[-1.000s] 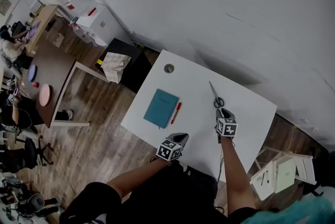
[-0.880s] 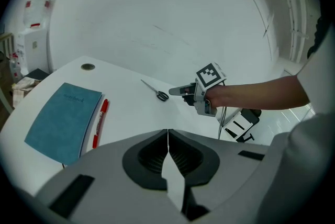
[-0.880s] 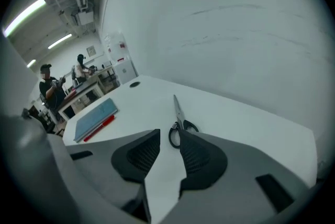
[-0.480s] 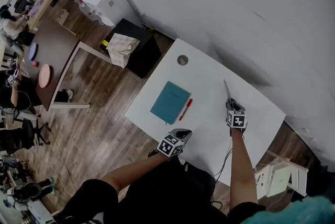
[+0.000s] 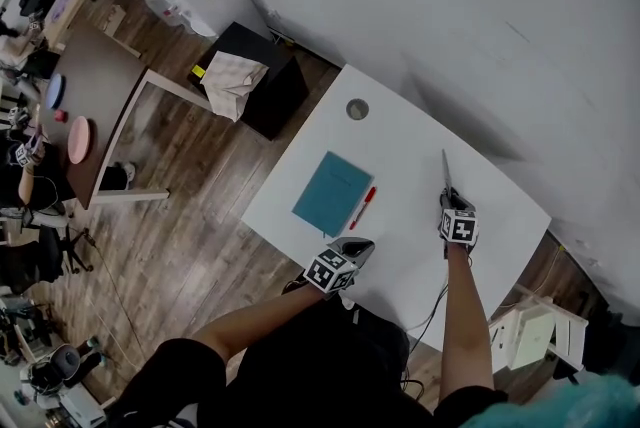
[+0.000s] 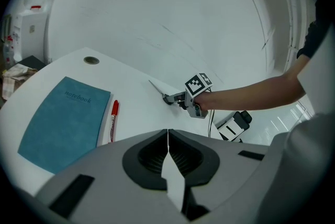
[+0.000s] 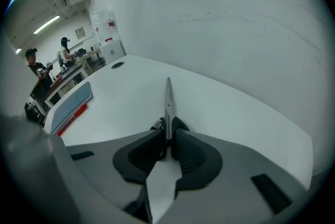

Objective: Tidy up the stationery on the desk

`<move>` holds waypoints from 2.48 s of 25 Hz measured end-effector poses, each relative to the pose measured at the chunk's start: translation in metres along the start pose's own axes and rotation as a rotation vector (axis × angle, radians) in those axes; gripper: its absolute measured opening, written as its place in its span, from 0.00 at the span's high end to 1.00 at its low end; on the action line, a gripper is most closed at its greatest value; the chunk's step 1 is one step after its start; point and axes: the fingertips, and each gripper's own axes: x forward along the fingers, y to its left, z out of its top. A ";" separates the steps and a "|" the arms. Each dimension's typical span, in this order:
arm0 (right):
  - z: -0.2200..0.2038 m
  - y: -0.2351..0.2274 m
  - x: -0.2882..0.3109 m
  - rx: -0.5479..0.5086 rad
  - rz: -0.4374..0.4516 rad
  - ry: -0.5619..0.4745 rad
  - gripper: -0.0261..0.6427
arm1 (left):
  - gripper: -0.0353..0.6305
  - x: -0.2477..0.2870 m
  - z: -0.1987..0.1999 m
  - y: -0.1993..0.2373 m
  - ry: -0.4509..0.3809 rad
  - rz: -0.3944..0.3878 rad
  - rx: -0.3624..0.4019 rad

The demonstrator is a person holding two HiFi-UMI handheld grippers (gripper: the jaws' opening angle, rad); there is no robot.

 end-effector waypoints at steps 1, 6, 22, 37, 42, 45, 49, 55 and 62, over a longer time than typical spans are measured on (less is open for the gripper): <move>-0.002 0.001 -0.001 0.013 -0.005 0.001 0.82 | 0.92 -0.001 0.000 0.001 0.003 -0.008 0.001; -0.010 0.005 -0.016 0.162 -0.047 -0.059 0.83 | 0.92 -0.009 -0.007 0.014 0.063 0.015 0.068; -0.074 0.193 -0.099 0.514 -0.001 -0.217 0.83 | 0.92 -0.057 0.010 0.060 -0.036 0.028 0.157; -0.123 0.253 -0.139 0.596 -0.022 -0.287 0.83 | 0.92 -0.123 -0.048 0.024 -0.103 0.088 0.183; -0.127 0.272 -0.140 0.621 -0.060 -0.268 0.83 | 0.92 -0.132 -0.046 0.035 -0.091 0.100 0.164; -0.117 0.269 -0.132 0.612 -0.096 -0.252 0.83 | 0.92 -0.132 -0.026 0.038 -0.107 0.077 0.213; -0.104 0.264 -0.116 0.633 -0.131 -0.224 0.83 | 0.92 -0.127 -0.002 0.049 -0.119 0.064 0.257; -0.080 0.262 -0.086 0.642 -0.151 -0.188 0.83 | 0.92 -0.125 0.005 0.077 -0.083 0.061 0.233; -0.079 0.254 -0.065 0.632 -0.200 -0.144 0.83 | 0.92 -0.121 0.008 0.084 -0.049 -0.018 0.245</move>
